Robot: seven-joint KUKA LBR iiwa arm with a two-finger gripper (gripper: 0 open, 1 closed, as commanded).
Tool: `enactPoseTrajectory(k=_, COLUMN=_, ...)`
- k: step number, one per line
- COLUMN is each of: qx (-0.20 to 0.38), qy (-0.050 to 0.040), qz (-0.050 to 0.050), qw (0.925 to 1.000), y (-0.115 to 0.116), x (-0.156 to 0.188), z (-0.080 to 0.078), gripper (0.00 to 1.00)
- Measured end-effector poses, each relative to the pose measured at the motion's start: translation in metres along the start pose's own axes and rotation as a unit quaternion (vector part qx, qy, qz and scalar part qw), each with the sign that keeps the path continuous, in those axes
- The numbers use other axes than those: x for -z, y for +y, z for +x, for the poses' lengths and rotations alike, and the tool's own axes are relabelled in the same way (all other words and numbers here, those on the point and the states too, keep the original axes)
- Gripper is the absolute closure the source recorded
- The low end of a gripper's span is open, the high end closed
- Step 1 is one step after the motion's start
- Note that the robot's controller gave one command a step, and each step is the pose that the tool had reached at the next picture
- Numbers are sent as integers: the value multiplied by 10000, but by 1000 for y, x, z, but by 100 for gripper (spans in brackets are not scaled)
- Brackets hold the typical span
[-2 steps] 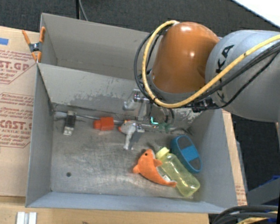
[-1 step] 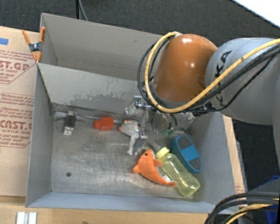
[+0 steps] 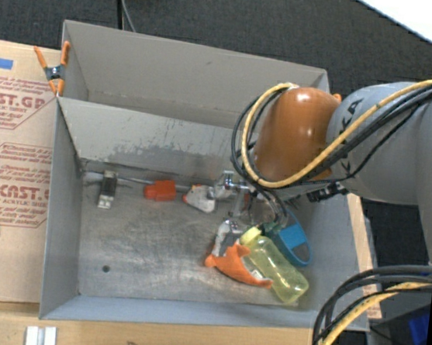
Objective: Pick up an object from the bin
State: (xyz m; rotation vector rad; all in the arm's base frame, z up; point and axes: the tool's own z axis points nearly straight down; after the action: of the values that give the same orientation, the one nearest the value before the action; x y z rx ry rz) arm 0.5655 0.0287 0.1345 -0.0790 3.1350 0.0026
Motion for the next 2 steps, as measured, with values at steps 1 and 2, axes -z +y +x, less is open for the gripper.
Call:
enactPoseTrajectory(k=1, qx=-553, qy=16, qz=6, qw=9985, y=-23, x=-34, z=-5, gripper=100)
enactPoseTrajectory(k=2, qx=-550, qy=17, qz=5, qw=9985, y=-23, x=-34, z=-5, gripper=100)
